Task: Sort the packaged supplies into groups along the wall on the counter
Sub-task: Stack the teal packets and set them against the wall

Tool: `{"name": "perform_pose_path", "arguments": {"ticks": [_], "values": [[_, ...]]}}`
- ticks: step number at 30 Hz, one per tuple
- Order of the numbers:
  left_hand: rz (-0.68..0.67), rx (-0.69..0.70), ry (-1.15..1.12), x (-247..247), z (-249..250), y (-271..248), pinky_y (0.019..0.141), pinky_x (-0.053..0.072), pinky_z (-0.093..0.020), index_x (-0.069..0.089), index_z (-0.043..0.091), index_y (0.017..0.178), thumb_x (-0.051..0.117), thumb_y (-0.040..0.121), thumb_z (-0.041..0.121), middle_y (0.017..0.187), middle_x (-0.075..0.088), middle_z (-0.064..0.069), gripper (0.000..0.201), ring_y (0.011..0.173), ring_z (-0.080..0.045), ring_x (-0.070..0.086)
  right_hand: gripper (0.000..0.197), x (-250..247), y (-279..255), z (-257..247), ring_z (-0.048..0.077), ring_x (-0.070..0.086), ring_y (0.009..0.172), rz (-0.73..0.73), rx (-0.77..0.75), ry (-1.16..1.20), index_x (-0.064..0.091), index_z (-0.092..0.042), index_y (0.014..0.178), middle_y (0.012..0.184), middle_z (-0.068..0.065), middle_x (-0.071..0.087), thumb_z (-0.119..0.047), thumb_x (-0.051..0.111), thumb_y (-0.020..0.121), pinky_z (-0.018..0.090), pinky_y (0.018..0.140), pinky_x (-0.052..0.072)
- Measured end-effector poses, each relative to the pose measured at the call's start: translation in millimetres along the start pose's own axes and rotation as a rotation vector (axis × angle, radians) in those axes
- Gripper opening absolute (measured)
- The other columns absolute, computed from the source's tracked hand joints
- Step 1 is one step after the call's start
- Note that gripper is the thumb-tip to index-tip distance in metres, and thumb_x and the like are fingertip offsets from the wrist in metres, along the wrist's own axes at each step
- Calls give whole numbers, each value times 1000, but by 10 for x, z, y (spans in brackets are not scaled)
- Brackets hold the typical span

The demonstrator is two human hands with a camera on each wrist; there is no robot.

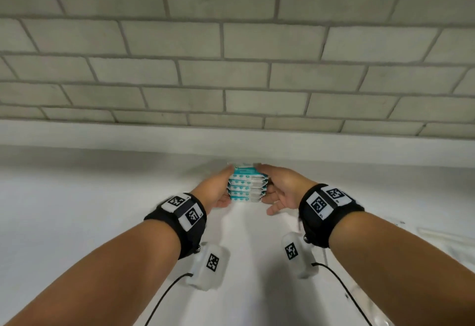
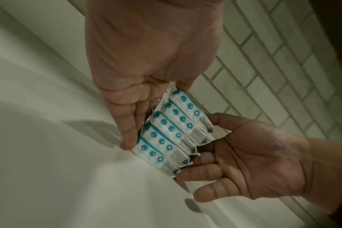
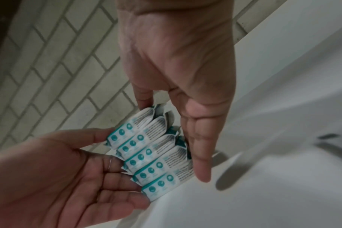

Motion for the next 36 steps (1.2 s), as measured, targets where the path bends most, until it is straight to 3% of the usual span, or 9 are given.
{"name": "perform_pose_path", "arguments": {"ticks": [3, 9, 18, 22, 26, 28, 30, 32, 36], "values": [[30, 19, -26, -40, 183, 311, 91, 49, -35, 62, 17, 97, 35, 95, 60, 98, 66, -10, 51, 93, -25, 60, 39, -72, 280, -255, 26, 53, 100, 45, -3, 63, 61, -17, 98, 92, 7, 61, -55, 52, 91, 57, 105, 36], [93, 47, -41, -125, 414, 823, 94, 53, -39, 64, 18, 90, 38, 92, 64, 100, 70, -11, 53, 101, -28, 65, 57, -197, 738, -542, 34, 65, 96, 89, -60, 20, 66, -14, 108, 109, 17, 68, -63, 56, 81, 44, 74, 54], [65, 55, -20, -192, 369, 972, 89, 55, -37, 65, 17, 89, 38, 90, 68, 92, 70, -8, 58, 88, -23, 64, 60, -284, 808, -593, 38, 69, 96, 80, -113, 19, 66, -16, 109, 107, 15, 71, -68, 46, 86, 44, 78, 54], [86, 9, -54, -256, 280, 952, 77, 53, -30, 63, 11, 91, 33, 100, 48, 89, 67, -8, 49, 82, -21, 63, 41, -365, 772, -444, 32, 65, 96, 179, -87, 98, 58, -4, 115, 116, 17, 65, -35, 37, 96, 41, 73, 49], [37, 44, 277, -284, 290, 996, 80, 55, -30, 58, 14, 81, 50, 94, 6, 83, 58, -4, 18, 74, -16, 58, 24, -335, 785, -458, 28, 63, 91, 257, -128, -453, 62, -3, 111, 100, 12, 65, -6, 54, 88, 37, 75, 57], [41, 106, 546, -268, 334, 1030, 85, 56, -32, 53, 19, 69, 55, 90, 6, 79, 60, -3, 25, 78, -19, 62, 28, -255, 793, -500, 21, 59, 85, 218, -238, -732, 61, -13, 112, 90, 2, 64, -9, 61, 84, 31, 78, 53], [110, 174, 822, -240, 381, 1033, 74, 52, -31, 54, 14, 61, 57, 86, 11, 79, 65, -13, 25, 84, -28, 66, 34, -201, 834, -519, 18, 59, 84, 252, -320, -879, 61, -14, 118, 102, 5, 69, -15, 64, 85, 26, 77, 49], [162, 229, 937, -205, 405, 1061, 68, 45, -29, 64, 4, 72, 56, 84, 13, 90, 70, -18, 17, 90, -31, 66, 32, -171, 888, -550, 23, 63, 95, 328, -369, -991, 62, -12, 120, 115, 9, 68, -19, 60, 89, 26, 82, 47], [258, 305, 986, -186, 403, 1201, 78, 49, -31, 70, 4, 94, 58, 83, 19, 101, 71, -14, 21, 98, -31, 65, 30, -206, 991, -556, 27, 61, 107, 400, -389, -966, 64, -16, 116, 118, 8, 67, -31, 54, 93, 24, 79, 39]]}}
Point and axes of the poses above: each hand's wrist, its own y-axis towards the middle knuckle, its own x-axis out of the palm, z = x × y, the point moved 4 cm from there along y, towards the middle knuckle
